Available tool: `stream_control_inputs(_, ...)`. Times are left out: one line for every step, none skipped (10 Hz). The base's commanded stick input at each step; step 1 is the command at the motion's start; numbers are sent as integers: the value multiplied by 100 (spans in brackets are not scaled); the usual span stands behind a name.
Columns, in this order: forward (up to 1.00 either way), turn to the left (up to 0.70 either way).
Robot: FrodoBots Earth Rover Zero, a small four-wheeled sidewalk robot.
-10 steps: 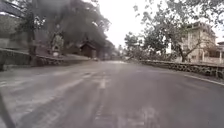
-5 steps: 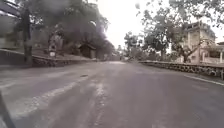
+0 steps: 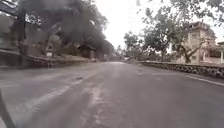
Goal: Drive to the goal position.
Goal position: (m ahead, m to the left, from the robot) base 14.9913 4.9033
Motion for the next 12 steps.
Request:
stream_control_inputs(70, 0)
stream_control_inputs(70, 0)
stream_control_inputs(70, 0)
stream_control_inputs(70, 0)
stream_control_inputs(70, 0)
stream_control_inputs(70, 0)
stream_control_inputs(70, 0)
stream_control_inputs(70, 0)
stream_control_inputs(70, 0)
stream_control_inputs(70, 0)
stream_control_inputs(70, 0)
stream_control_inputs(70, 0)
